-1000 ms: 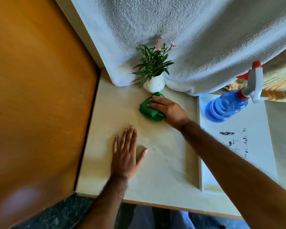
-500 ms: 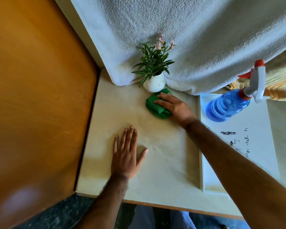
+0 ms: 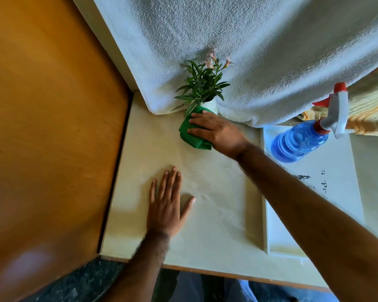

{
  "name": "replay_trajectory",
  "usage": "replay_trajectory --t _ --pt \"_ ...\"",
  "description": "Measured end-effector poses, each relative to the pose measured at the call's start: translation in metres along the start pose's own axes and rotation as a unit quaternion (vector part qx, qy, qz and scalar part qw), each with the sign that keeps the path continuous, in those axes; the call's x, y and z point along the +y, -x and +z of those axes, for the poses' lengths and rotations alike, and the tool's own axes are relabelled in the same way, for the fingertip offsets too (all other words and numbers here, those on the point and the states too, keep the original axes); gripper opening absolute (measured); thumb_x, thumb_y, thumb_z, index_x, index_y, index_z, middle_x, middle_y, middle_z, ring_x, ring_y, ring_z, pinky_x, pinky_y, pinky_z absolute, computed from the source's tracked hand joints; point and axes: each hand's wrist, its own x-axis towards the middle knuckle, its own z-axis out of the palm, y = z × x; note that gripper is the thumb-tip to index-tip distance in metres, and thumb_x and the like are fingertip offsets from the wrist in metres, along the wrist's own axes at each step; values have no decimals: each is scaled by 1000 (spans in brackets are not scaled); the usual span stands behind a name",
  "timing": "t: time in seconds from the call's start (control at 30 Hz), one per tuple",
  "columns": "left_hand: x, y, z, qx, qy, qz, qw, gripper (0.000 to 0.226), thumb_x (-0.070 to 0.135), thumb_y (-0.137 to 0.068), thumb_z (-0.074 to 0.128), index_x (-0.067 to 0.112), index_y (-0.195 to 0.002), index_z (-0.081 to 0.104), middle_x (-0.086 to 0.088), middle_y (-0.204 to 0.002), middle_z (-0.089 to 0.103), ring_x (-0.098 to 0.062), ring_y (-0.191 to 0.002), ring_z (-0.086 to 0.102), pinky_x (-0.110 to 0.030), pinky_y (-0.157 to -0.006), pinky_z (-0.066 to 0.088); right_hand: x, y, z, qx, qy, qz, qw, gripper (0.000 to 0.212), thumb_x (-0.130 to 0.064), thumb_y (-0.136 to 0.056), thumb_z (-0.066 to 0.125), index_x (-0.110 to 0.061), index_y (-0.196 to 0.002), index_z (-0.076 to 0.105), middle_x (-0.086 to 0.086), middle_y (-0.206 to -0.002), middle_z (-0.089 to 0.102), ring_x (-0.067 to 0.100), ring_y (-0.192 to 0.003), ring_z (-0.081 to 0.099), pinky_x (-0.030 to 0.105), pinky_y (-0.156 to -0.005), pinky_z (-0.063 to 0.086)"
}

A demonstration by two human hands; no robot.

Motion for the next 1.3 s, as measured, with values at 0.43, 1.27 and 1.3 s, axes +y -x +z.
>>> replay_trajectory --t 0.43,1.27,1.3 --pt "-2 0 3 7 0 3 1000 86 69 -102 32 13 -166 19 -9 -175 22 -27 -162 21 -59 -126 32 -9 18 22 -91 -200 233 947 60 19 -77 66 -8 -130 70 14 -143 62 31 -133 58 40 -115 44" --pt "1 0 -8 -18 45 -5 999 82 68 -103 21 13 -165 25 -8 -174 25 -27 -160 26 -58 -128 27 -98 199 -54 27 70 360 930 65 25 -76 60 4 -138 60 24 -144 58 42 -135 54 56 -113 45" --pt "1 -1 -7 -11 47 -5 999 82 67 -103 24 14 -164 26 -8 -174 26 -27 -160 26 -58 -128 27 -103 212 -55 36 79 388 918 66 25 -75 58 4 -137 60 25 -144 58 43 -135 54 56 -111 46"
